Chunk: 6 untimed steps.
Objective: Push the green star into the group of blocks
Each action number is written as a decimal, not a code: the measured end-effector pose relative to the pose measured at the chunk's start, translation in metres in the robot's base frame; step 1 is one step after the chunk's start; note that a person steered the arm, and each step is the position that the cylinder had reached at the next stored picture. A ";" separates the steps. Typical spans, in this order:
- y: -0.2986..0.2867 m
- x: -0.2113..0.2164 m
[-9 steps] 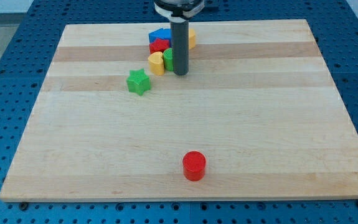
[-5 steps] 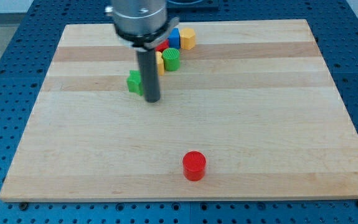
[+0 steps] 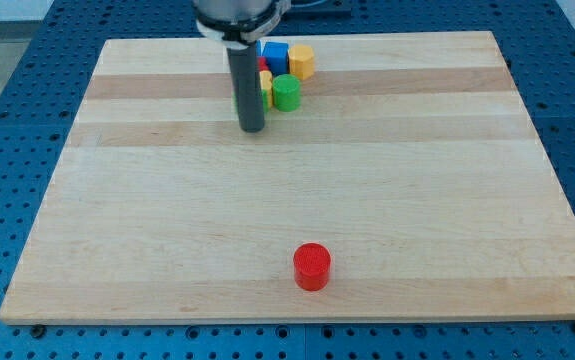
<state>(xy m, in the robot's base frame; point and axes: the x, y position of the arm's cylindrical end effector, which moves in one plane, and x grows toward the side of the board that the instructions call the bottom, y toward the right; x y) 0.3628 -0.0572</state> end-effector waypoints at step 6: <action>-0.024 -0.043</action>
<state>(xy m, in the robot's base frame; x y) 0.3203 -0.0813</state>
